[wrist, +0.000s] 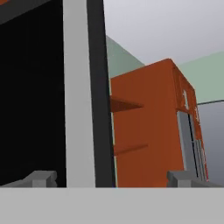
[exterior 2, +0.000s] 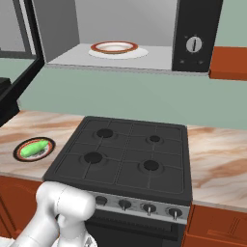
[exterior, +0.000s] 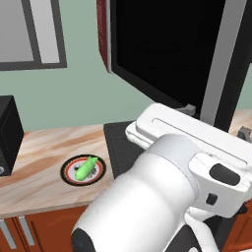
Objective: Pick the corn from the counter and place it in the microwave. Then turn on the microwave.
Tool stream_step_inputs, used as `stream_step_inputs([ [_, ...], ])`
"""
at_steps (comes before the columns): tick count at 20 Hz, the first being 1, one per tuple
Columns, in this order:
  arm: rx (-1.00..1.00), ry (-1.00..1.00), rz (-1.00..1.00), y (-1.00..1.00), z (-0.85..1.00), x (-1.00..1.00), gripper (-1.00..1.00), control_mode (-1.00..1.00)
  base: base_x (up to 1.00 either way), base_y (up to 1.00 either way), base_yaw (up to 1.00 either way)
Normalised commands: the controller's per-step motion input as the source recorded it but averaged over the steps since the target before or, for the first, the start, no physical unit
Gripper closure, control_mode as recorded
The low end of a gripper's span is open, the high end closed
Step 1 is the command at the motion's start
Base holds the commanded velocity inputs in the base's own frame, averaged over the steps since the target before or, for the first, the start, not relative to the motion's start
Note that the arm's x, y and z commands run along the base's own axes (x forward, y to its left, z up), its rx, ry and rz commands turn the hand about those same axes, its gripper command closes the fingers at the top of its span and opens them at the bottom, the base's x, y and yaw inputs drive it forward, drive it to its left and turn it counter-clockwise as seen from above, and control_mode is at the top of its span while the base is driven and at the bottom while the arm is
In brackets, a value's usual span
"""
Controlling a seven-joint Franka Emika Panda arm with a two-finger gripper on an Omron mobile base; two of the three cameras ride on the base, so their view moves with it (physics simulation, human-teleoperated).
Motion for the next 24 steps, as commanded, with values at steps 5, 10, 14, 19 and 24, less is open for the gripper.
stream_step_inputs([
  [5,0.02,0.00,0.10,-0.12,0.00,-0.21,-1.00,-1.00,0.00,0.00,0.00],
  [10,0.02,0.00,0.15,-0.13,-0.01,-0.05,-1.00,-1.00,0.00,0.00,0.00],
  [14,0.00,0.02,0.16,-0.03,-0.05,-0.04,-1.00,-1.00,0.00,0.00,0.00],
  [19,0.01,0.08,0.14,0.00,-0.11,-0.06,-1.00,-1.00,0.00,0.00,0.00],
  [24,0.05,0.12,0.07,0.00,-0.08,-0.02,-1.00,-1.00,0.00,0.00,0.00],
])
